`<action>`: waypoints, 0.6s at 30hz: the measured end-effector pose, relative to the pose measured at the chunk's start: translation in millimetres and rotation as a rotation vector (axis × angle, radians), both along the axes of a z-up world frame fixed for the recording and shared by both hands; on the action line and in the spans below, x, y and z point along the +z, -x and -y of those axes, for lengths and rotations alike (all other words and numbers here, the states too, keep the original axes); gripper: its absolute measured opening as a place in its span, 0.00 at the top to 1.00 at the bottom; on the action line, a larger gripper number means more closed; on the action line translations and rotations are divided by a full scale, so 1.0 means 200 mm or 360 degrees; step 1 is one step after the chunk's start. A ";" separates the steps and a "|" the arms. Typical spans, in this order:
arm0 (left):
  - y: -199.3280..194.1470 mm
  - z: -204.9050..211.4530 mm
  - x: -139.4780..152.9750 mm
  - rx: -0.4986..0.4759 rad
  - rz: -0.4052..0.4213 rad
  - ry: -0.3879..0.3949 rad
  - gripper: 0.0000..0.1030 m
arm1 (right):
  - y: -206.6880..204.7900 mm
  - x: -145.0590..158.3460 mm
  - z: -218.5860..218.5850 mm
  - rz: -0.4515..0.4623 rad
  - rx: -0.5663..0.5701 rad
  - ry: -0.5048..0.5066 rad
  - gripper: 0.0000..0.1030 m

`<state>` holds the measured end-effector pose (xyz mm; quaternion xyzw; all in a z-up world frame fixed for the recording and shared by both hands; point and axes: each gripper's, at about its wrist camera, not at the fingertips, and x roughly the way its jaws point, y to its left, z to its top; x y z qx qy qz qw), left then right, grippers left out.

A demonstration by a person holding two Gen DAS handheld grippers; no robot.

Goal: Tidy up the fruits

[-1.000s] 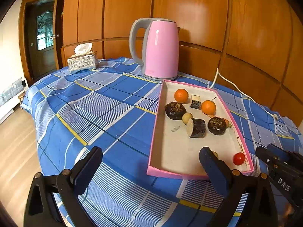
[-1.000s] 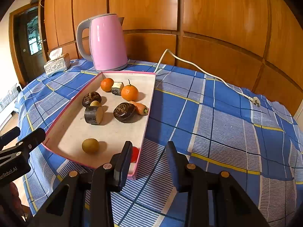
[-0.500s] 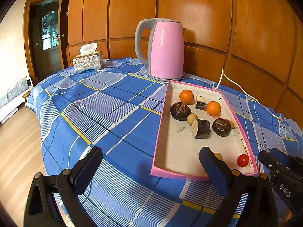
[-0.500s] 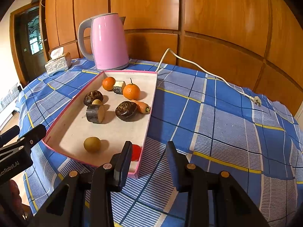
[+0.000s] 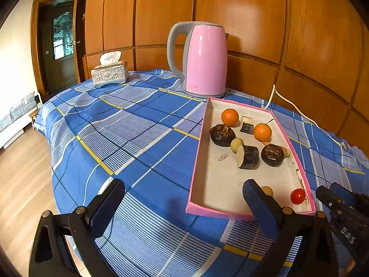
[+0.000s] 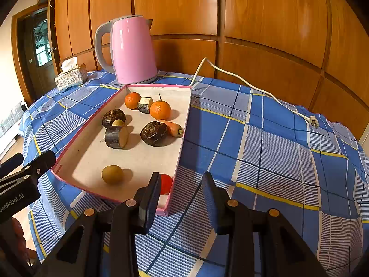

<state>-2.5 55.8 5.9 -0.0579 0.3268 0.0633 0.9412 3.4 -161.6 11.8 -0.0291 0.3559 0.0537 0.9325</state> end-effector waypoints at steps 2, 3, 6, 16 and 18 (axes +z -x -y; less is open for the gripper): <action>0.00 0.00 0.00 0.0000 0.0002 -0.0004 0.00 | 0.00 0.00 0.00 0.0000 0.0000 0.0001 0.64; 0.00 0.00 0.00 0.0000 0.0001 -0.0004 0.00 | 0.00 0.00 0.00 0.0000 0.0000 0.0000 0.64; 0.00 0.00 0.00 0.0002 0.0003 -0.0008 0.00 | 0.00 0.00 0.00 0.0001 -0.0001 0.0000 0.64; 0.00 0.00 0.00 -0.0010 -0.0002 -0.0011 0.00 | 0.00 0.00 0.00 0.0000 -0.0001 0.0001 0.64; 0.01 0.00 0.00 -0.0035 0.0012 0.0012 0.00 | 0.00 0.00 0.00 0.0000 -0.0001 0.0001 0.64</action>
